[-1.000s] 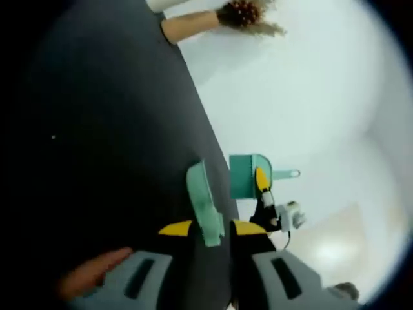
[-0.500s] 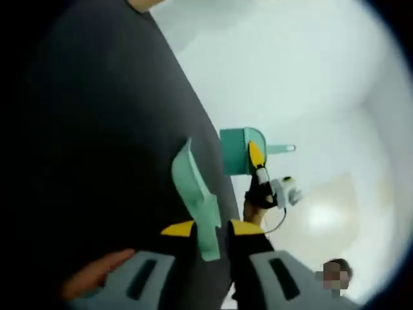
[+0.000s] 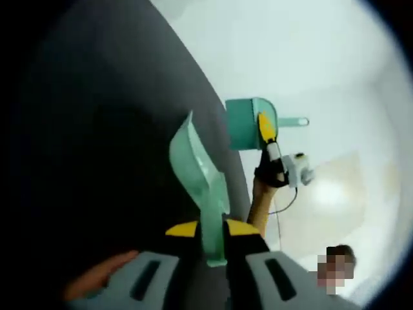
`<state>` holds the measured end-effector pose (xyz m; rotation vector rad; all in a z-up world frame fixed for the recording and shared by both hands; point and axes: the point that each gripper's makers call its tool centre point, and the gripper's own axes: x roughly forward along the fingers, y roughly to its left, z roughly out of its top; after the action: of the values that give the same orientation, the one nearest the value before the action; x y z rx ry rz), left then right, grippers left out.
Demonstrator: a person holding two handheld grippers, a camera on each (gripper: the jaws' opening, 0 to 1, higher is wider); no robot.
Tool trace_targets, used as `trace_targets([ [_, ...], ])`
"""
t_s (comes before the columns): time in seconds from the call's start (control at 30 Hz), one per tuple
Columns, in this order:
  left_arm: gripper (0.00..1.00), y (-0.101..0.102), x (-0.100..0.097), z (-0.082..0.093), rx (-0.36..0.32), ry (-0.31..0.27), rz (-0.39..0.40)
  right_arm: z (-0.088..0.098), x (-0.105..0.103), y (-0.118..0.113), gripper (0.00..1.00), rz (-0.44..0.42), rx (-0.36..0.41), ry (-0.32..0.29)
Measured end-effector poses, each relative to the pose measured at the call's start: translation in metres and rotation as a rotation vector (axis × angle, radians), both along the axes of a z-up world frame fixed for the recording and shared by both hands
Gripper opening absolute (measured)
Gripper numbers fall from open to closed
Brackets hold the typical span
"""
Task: Pick up the broom and sweep the trash on the tabletop into the dustpan.
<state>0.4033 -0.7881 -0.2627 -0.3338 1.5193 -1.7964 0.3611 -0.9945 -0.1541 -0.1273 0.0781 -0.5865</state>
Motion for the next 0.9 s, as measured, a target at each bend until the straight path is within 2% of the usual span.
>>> trace_targets([
  [0.07, 0.14, -0.001, 0.001, -0.002, 0.014, 0.019, 0.005, -0.001, -0.001, 0.001, 0.02, 0.000, 0.000, 0.001],
  [0.1, 0.13, -0.004, 0.004, 0.001, 0.003, 0.037, 0.031, -0.001, -0.001, 0.002, 0.02, 0.000, -0.001, 0.002],
  [0.17, 0.10, -0.003, 0.008, 0.000, 0.012, 0.033, 0.057, 0.000, -0.001, 0.002, 0.02, 0.000, -0.002, 0.002],
  [0.2, 0.10, -0.004, 0.009, 0.003, -0.020, 0.026, 0.057, 0.000, -0.001, 0.003, 0.02, 0.000, -0.002, 0.002],
  [0.23, 0.10, -0.005, 0.012, 0.002, -0.001, 0.024, 0.080, 0.000, -0.001, 0.003, 0.02, 0.001, -0.001, 0.001],
  [0.3, 0.10, -0.006, 0.015, 0.002, -0.008, 0.029, 0.113, 0.000, -0.001, 0.001, 0.02, 0.001, -0.001, 0.002],
  [0.43, 0.10, -0.012, 0.027, 0.006, -0.011, 0.047, 0.226, 0.004, 0.001, -0.001, 0.02, 0.003, 0.003, 0.002],
  [0.6, 0.10, -0.016, 0.044, 0.011, -0.026, 0.098, 0.373, 0.003, 0.002, -0.002, 0.02, 0.009, 0.010, -0.001],
  [0.63, 0.10, -0.017, 0.049, 0.013, -0.029, 0.113, 0.410, 0.002, 0.002, -0.001, 0.02, 0.011, 0.012, -0.003],
  [0.77, 0.10, -0.022, 0.099, 0.016, -0.035, 0.152, 0.566, -0.001, 0.003, 0.003, 0.02, 0.021, 0.016, -0.003],
  [0.83, 0.10, -0.020, 0.110, 0.018, -0.036, 0.168, 0.621, 0.000, 0.005, 0.003, 0.02, 0.027, 0.016, -0.005],
  [0.87, 0.10, -0.018, 0.115, 0.018, -0.042, 0.148, 0.653, 0.001, 0.006, 0.003, 0.02, 0.028, 0.016, -0.005],
  [0.9, 0.10, -0.018, 0.121, 0.020, -0.046, 0.154, 0.684, 0.000, 0.006, 0.003, 0.02, 0.030, 0.017, -0.005],
])
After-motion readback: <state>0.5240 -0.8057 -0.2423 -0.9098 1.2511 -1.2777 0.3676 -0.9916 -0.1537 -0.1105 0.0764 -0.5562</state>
